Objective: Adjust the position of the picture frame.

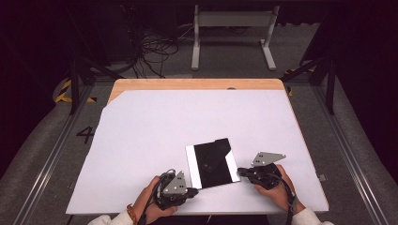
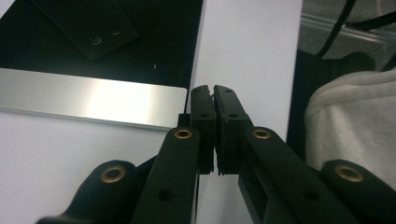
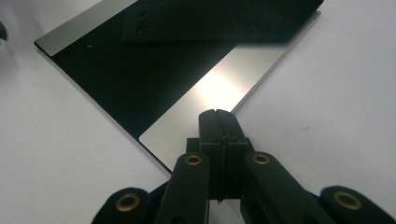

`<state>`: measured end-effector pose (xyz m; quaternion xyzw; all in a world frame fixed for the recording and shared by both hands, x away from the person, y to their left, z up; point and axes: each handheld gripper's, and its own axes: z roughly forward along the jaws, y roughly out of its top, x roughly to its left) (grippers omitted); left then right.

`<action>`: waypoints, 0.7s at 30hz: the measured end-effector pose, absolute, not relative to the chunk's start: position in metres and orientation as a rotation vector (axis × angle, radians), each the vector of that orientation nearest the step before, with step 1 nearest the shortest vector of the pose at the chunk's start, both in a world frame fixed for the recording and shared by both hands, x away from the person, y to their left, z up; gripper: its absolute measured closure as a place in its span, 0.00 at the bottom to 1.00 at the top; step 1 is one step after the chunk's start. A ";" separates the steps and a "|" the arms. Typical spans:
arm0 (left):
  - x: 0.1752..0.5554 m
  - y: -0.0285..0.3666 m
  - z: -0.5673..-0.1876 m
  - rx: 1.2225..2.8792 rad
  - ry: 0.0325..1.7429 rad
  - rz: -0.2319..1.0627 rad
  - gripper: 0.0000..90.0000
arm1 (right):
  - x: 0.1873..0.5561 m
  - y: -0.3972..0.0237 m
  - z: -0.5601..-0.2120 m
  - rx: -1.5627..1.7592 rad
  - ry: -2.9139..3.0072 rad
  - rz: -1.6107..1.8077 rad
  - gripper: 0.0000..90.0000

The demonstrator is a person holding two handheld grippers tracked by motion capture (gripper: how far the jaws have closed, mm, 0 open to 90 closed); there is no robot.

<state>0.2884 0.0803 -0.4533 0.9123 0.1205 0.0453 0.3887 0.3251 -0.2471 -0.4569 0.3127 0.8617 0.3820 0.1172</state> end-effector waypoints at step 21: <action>0.296 0.084 -0.462 2.362 0.383 0.193 1.00 | 0.319 -0.236 -0.457 0.827 2.555 1.096 1.00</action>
